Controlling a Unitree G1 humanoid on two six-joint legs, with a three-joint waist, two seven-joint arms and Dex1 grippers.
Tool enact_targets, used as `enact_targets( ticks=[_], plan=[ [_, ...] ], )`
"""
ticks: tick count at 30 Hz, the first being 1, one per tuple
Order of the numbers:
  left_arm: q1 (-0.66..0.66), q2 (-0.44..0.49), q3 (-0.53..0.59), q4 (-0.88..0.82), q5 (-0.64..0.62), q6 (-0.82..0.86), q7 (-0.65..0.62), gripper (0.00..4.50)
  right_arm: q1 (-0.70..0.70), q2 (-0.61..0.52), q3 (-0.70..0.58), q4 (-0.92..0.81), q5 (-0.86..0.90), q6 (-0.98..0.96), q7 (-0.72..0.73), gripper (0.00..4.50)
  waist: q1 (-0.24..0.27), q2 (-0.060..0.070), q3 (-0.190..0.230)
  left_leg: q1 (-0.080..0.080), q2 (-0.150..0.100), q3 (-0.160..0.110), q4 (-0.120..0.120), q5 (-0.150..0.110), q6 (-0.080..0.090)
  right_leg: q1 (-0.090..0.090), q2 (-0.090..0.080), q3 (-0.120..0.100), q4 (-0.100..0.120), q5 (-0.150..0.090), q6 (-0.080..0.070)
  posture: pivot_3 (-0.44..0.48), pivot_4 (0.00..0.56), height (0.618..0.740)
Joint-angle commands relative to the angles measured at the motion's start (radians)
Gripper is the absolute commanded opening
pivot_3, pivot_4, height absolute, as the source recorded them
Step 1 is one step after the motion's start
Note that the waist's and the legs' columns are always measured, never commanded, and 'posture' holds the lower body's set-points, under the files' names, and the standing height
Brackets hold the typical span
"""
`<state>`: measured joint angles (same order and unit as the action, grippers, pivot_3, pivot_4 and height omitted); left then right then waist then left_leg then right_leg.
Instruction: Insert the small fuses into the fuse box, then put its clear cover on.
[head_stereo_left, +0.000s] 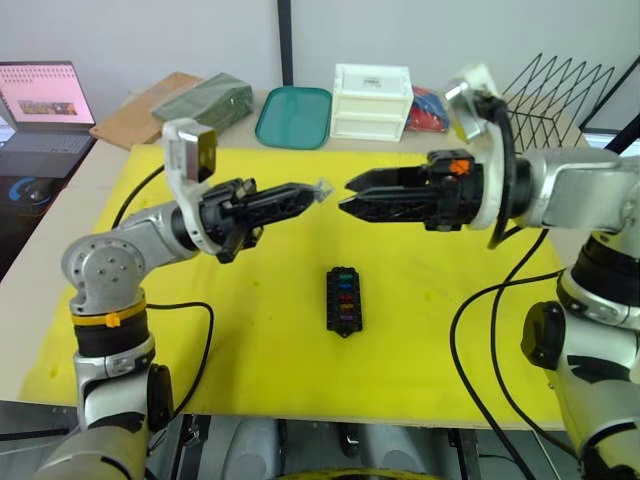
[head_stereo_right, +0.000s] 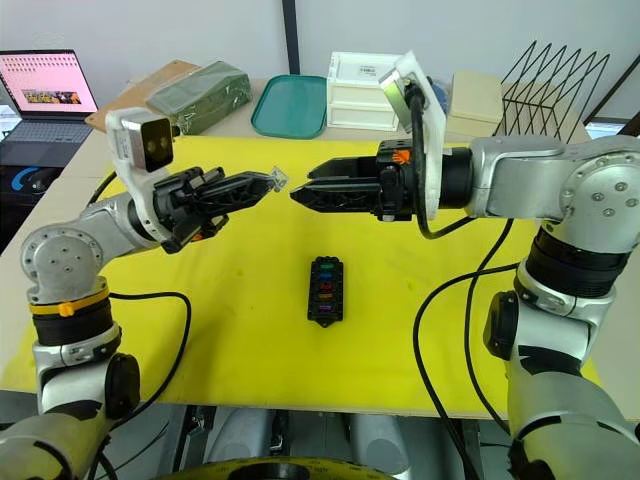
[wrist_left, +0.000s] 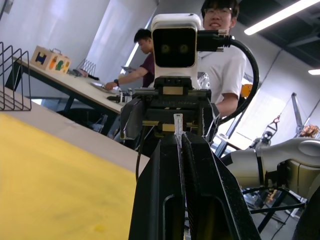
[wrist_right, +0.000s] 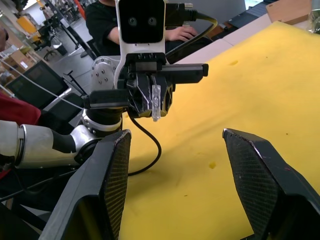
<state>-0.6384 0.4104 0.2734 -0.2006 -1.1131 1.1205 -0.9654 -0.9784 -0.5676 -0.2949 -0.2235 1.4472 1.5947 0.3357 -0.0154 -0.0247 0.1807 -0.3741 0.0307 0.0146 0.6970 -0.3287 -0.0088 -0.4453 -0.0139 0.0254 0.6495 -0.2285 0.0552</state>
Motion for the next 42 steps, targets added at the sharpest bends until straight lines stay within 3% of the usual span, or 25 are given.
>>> enact_targets(
  ticks=[1,5,8,22,41,42],
  plan=[
    [-0.001,0.011,-0.016,-0.031,-0.026,-0.031,0.006,0.0,-0.004,-0.026,0.02,0.005,0.14,-0.071,-0.087,3.03,0.0,0.0,0.0,0.0,0.0,0.0,0.0,0.0,0.0,0.0,0.0,0.0,0.0,0.0,0.0,0.0,0.15,0.74],
    [0.001,0.024,-0.031,-0.027,-0.029,-0.047,0.006,0.0,0.014,-0.076,0.079,0.004,0.259,-0.149,-0.17,2.5,-0.001,0.0,0.0,0.0,0.0,0.003,0.0,0.0,0.0,0.0,0.001,0.0,-0.001,0.0,0.0,0.0,0.15,0.74],
    [0.0,0.029,-0.037,-0.022,-0.032,-0.056,0.007,0.0,0.028,-0.116,0.127,-0.002,0.332,-0.208,-0.217,1.48,-0.002,0.0,0.0,0.0,0.0,0.004,0.0,0.0,0.0,0.0,0.001,0.0,-0.001,0.0,0.0,0.0,0.15,0.74],
    [0.005,0.05,-0.049,-0.01,-0.04,-0.083,0.003,0.0,0.061,-0.243,0.248,-0.05,0.47,-0.376,-0.273,1.48,-0.001,0.0,0.0,-0.001,0.001,0.004,0.0,0.0,0.0,0.0,0.002,0.001,-0.002,0.0,0.0,0.0,0.15,0.74],
    [0.014,0.049,-0.063,-0.013,-0.044,-0.101,0.014,0.0,0.062,-0.286,0.294,-0.07,0.465,-0.433,-0.242,1.48,0.0,0.0,0.0,-0.001,0.001,0.004,-0.001,0.0,0.0,0.0,0.002,0.001,-0.004,0.0,0.0,0.0,0.15,0.74],
    [0.015,0.049,-0.064,-0.013,-0.044,-0.102,0.014,0.0,0.062,-0.287,0.295,-0.07,0.464,-0.434,-0.24,1.3,0.0,0.0,0.0,-0.001,0.001,0.004,-0.001,0.0,0.0,0.0,0.002,0.001,-0.004,0.0,0.0,0.0,0.15,0.74]
  ],
)
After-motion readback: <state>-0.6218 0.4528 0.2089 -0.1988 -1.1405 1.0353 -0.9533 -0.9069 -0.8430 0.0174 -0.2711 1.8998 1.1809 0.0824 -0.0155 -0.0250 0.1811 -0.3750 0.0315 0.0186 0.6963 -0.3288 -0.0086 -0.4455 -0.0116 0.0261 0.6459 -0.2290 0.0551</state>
